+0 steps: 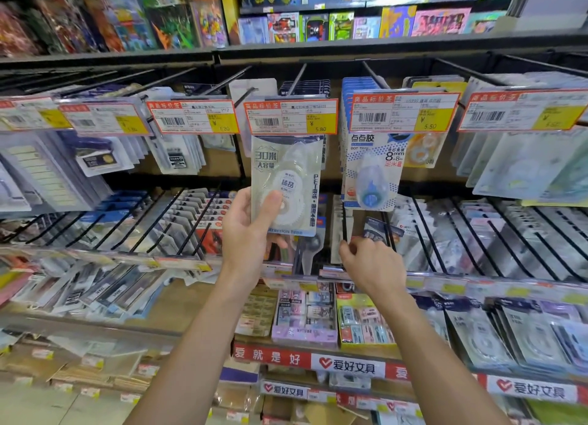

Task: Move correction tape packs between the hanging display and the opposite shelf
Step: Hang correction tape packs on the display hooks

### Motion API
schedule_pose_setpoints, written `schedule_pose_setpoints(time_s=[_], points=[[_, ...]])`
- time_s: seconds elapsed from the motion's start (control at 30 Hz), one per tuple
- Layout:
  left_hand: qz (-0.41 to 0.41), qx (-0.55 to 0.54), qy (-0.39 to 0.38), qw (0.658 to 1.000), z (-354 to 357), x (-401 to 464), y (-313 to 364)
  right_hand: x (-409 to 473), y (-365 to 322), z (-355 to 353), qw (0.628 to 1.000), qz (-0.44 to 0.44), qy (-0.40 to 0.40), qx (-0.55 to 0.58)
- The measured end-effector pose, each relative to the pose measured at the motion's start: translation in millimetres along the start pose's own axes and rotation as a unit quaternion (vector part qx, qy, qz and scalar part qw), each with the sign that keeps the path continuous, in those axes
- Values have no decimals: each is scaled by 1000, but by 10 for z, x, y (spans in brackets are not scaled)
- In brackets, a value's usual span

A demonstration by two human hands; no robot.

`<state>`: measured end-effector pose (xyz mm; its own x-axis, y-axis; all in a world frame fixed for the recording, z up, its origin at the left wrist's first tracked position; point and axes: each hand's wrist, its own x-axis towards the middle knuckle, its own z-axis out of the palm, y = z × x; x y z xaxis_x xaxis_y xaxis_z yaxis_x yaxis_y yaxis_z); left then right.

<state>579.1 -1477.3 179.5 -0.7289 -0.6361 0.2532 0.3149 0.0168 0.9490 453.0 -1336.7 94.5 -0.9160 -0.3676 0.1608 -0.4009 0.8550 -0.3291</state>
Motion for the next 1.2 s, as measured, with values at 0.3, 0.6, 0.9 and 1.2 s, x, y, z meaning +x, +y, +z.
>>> schedule_pose_setpoints(time_s=[0.3,0.6,0.9,1.2], points=[[-27,-13,4,1000,29,75,-172,7,18,22,1000,-7,8,1],[1,7,27,1000,57,43,-36,7,12,39,1000,-4,10,7],[-79,-18,46,996,105,307,-147,7,13,43,1000,-3,9,-3],[-110,-52,92,988,331,812,-462,18,10,41,1000,-2,17,-3]])
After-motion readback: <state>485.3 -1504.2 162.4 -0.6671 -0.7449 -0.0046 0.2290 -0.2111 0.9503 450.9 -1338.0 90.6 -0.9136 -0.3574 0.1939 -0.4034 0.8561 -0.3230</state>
